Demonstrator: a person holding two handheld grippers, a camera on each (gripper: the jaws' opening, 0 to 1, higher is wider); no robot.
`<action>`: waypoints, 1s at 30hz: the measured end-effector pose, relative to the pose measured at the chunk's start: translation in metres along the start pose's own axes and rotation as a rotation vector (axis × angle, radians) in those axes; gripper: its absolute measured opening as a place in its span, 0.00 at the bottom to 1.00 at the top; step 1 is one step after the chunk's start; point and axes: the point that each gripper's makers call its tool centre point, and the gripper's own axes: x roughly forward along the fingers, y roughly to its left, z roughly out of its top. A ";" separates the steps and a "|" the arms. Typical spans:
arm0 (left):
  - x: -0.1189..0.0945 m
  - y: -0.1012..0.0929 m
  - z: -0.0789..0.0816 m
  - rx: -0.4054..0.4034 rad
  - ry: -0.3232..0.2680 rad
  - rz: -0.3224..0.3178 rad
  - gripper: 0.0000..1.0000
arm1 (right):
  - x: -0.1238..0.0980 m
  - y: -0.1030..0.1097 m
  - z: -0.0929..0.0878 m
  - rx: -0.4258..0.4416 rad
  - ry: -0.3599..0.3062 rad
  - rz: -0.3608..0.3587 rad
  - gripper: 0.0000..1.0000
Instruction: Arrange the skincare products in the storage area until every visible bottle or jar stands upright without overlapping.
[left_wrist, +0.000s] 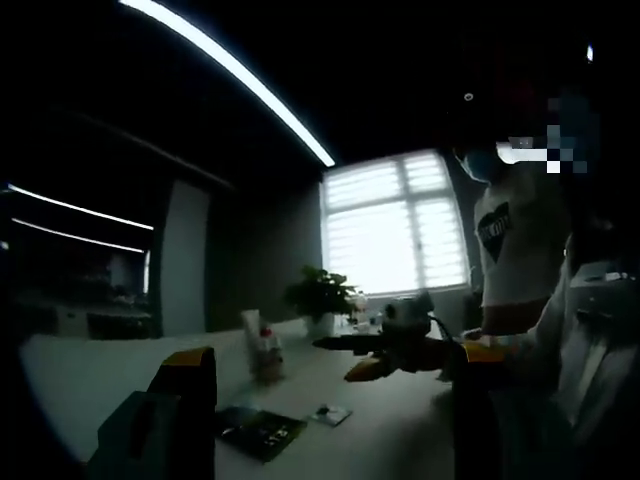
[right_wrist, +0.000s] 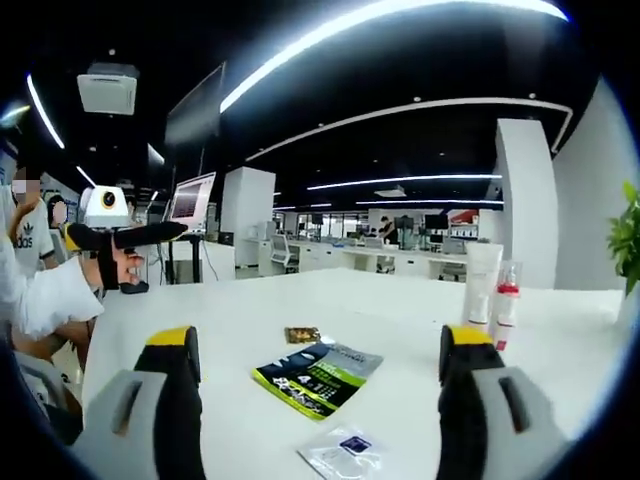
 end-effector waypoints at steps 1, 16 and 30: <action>0.000 0.001 -0.002 -0.003 0.007 0.003 1.00 | 0.001 -0.001 0.000 0.003 0.001 0.001 1.00; -0.008 0.028 -0.032 -0.003 0.147 0.110 1.00 | 0.012 -0.016 0.003 0.069 0.007 0.039 1.00; -0.015 0.040 -0.054 -0.072 0.279 0.202 1.00 | 0.017 -0.031 0.009 0.174 -0.016 0.068 0.98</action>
